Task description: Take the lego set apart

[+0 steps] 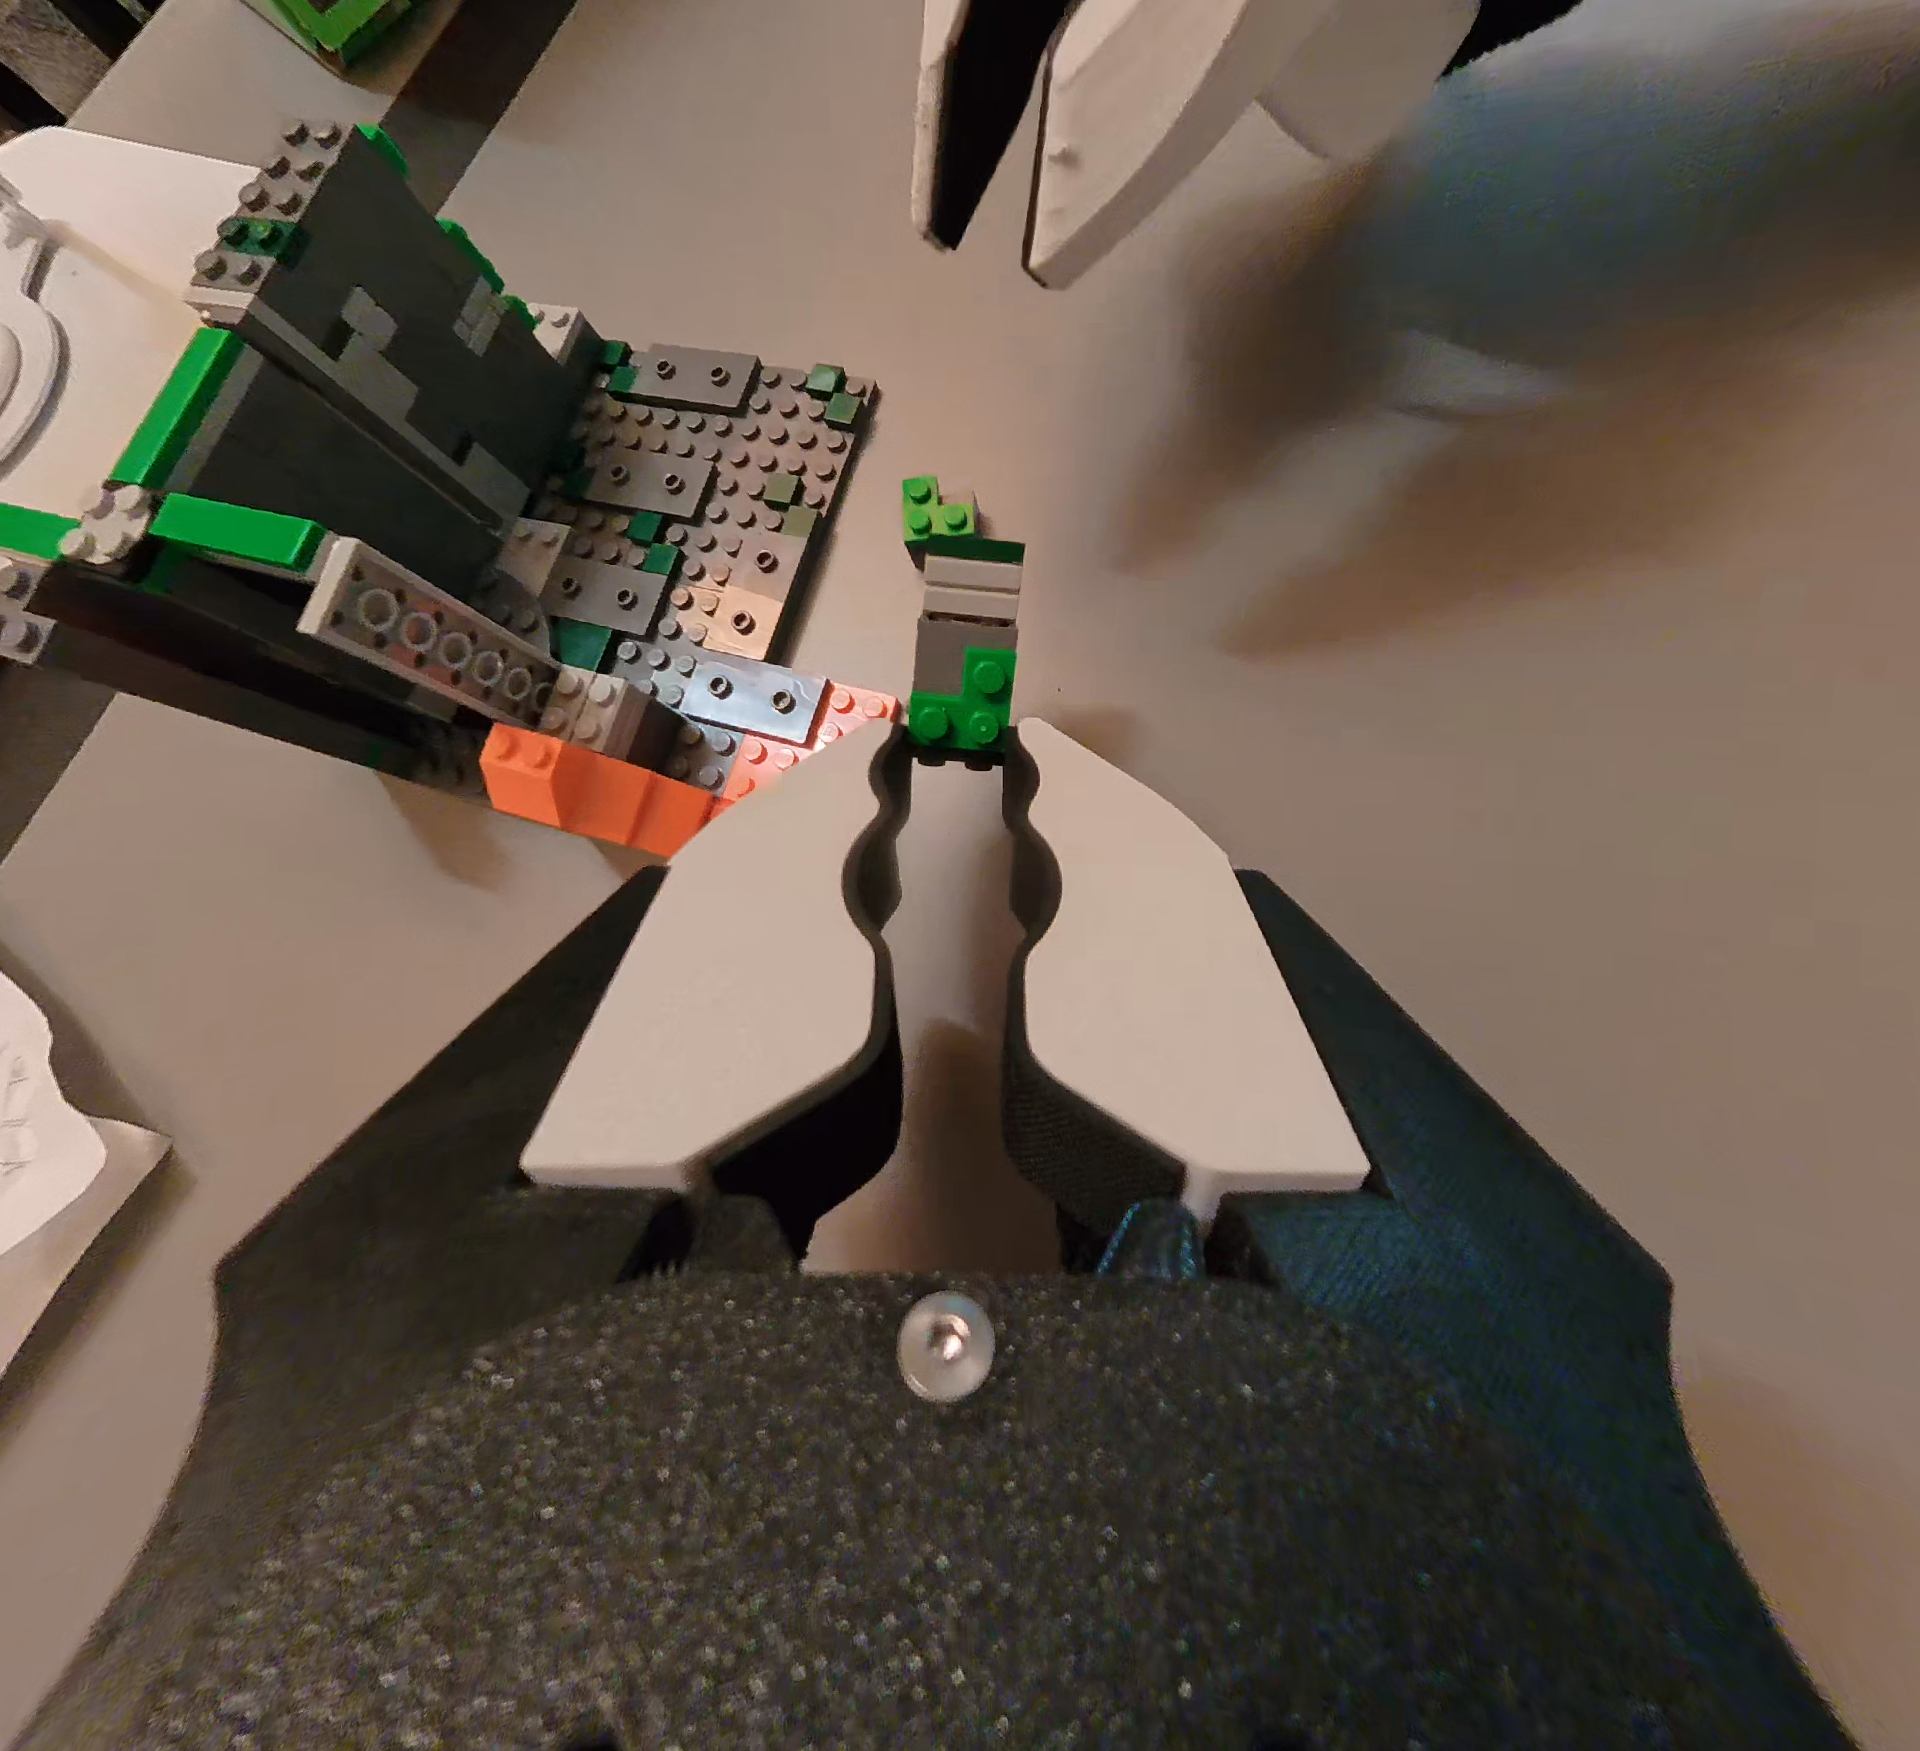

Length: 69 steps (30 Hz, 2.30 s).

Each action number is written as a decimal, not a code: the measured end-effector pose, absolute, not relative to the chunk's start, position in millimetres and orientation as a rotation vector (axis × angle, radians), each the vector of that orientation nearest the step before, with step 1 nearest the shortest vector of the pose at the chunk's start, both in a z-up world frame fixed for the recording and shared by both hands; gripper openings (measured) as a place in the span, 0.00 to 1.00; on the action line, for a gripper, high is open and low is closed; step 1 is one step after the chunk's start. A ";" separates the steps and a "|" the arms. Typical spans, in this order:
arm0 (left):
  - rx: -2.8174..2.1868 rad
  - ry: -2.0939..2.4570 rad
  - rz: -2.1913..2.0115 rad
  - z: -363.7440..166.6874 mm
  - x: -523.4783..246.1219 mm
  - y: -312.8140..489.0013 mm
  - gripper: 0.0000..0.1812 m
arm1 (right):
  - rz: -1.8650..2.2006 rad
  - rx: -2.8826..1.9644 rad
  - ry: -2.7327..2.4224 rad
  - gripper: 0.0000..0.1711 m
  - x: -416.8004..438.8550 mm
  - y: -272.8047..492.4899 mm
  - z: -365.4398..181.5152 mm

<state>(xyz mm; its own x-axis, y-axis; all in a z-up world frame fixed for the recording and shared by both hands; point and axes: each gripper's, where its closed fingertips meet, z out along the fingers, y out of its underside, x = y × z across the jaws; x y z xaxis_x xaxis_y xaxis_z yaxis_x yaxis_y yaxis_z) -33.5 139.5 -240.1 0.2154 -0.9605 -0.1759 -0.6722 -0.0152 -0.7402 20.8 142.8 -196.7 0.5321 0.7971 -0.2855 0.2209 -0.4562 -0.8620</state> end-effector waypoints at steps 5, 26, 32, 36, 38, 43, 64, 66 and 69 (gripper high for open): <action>-1.747 1.538 -0.505 -240.7 -32.1 137.6 0.09 | 0.923 -1.977 -0.830 0.13 15.5 141.1 -199.7; -1.589 1.546 -0.693 -218.2 -23.1 118.9 0.13 | 1.126 -1.991 -0.842 0.05 -9.5 127.8 -201.3; -1.649 1.455 -0.976 -208.4 -25.9 112.8 0.15 | 1.037 -1.906 -1.039 0.05 -12.3 112.9 -198.6; -1.645 1.475 -1.067 -210.6 -23.9 103.7 0.19 | 0.965 -1.865 -1.147 0.05 -16.5 106.3 -204.3; -1.630 1.487 -1.098 -209.3 -22.2 98.8 0.19 | 0.909 -1.841 -1.204 0.05 -18.4 103.7 -205.8; -1.585 1.503 -1.102 -205.7 -19.7 93.6 0.12 | 0.819 -1.799 -1.317 0.05 -23.2 96.0 -203.9; -1.563 1.542 -1.007 -206.0 -37.2 66.5 0.05 | 0.635 -1.659 -1.500 0.05 -40.5 69.3 -205.2; -1.558 1.552 -1.013 -207.4 -38.6 66.2 0.05 | 0.612 -1.659 -1.514 0.05 -42.2 68.7 -206.3; -1.518 1.600 -0.914 -213.2 -38.5 67.1 0.05 | 0.593 -1.672 -1.527 0.05 -43.0 69.0 -211.3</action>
<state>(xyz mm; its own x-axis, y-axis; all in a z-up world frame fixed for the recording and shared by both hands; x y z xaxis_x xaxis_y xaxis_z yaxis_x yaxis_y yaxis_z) -38.5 67.1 -213.2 -0.0300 -0.9988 -0.0384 -0.4747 0.0481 -0.8789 -43.0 69.0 -211.3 0.1691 0.9722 0.1616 0.6084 0.0260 -0.7932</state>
